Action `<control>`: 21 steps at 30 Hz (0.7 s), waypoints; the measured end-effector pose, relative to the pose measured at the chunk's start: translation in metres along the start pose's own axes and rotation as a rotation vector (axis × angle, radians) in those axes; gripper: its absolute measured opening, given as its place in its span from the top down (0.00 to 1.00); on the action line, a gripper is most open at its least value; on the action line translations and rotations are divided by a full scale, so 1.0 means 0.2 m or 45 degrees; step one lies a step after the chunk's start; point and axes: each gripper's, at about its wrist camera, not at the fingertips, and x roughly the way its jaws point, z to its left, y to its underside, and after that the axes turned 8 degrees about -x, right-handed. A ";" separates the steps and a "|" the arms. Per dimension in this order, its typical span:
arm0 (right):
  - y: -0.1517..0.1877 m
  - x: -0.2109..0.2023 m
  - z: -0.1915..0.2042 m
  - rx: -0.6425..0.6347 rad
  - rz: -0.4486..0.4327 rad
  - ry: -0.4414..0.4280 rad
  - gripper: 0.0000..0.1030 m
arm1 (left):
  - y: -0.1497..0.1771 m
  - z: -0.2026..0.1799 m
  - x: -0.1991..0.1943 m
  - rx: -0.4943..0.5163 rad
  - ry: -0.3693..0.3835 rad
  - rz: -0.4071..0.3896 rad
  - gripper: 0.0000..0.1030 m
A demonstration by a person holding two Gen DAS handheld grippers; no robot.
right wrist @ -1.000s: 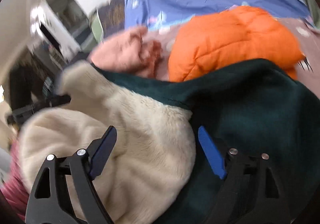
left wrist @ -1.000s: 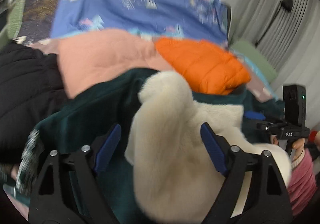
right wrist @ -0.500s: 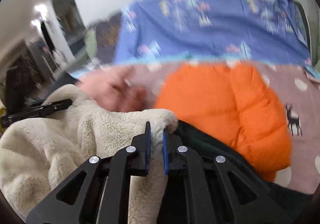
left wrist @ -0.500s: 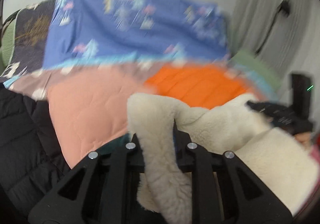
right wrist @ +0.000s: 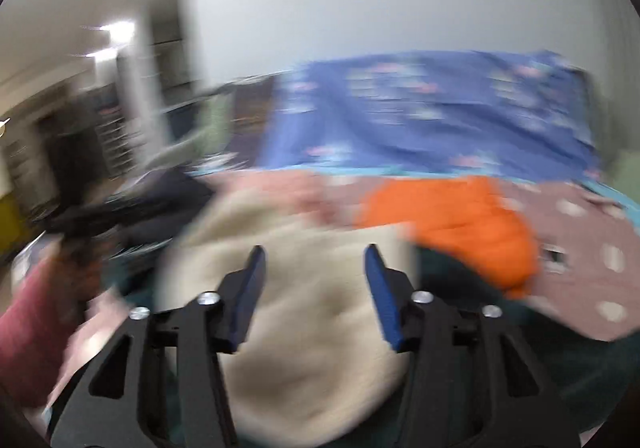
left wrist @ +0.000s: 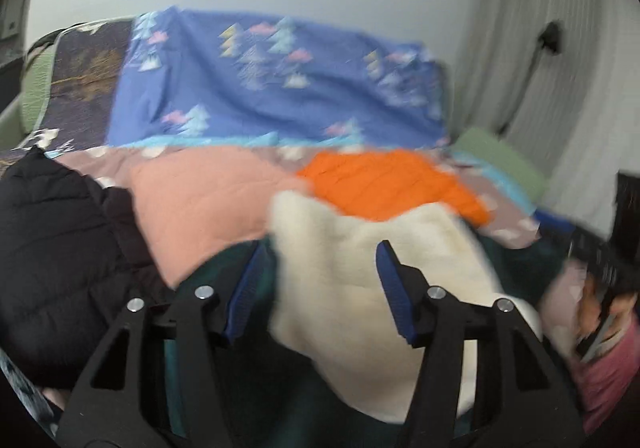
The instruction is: Fold large clothes
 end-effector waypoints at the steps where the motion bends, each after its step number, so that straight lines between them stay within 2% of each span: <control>1: 0.05 0.00 0.10 -0.040 0.035 -0.046 0.59 | 0.03 -0.04 -0.04 0.016 0.009 -0.010 0.50; 3: 0.16 0.04 0.18 -0.046 0.142 -0.188 0.60 | 0.10 -0.09 -0.10 -0.009 0.008 -0.007 0.52; 5: 0.25 0.10 0.20 -0.063 0.276 -0.216 0.71 | 0.23 -0.09 -0.11 -0.110 0.124 0.098 0.53; 6: 0.34 0.15 0.16 0.013 0.385 -0.234 0.71 | 0.27 -0.09 -0.11 -0.106 0.143 0.147 0.52; 7: 0.42 0.20 0.11 0.117 0.468 -0.262 0.72 | 0.35 -0.10 -0.08 -0.072 0.118 0.228 0.52; 9: 0.54 0.26 0.01 0.313 0.583 -0.292 0.75 | 0.41 -0.12 -0.04 -0.033 0.039 0.275 0.57; 11: 0.60 0.29 -0.05 0.471 0.615 -0.317 0.75 | 0.39 -0.16 -0.06 0.036 0.007 0.212 0.56; 12: 0.63 0.31 -0.09 0.601 0.618 -0.355 0.75 | 0.34 -0.20 -0.08 0.106 0.005 0.148 0.46; 14: 0.66 0.37 -0.12 0.768 0.629 -0.409 0.75 | 0.27 -0.31 -0.09 0.227 0.046 0.089 0.26; 15: 0.67 0.38 -0.11 0.798 0.624 -0.428 0.75 | 0.24 -0.37 -0.08 0.280 0.064 0.068 0.24; 17: 0.65 0.45 -0.08 0.832 0.579 -0.480 0.76 | 0.21 -0.49 -0.01 0.370 0.120 0.124 0.18; 19: 0.64 0.48 -0.08 0.874 0.530 -0.433 0.76 | 0.22 -0.61 0.13 0.479 0.152 0.218 0.14; 20: 0.63 0.51 -0.11 0.913 0.512 -0.370 0.79 | 0.23 -0.64 0.19 0.529 0.121 0.243 0.19; 21: 0.62 0.52 -0.13 0.928 0.489 -0.324 0.81 | 0.27 -0.67 0.25 0.588 0.063 0.268 0.55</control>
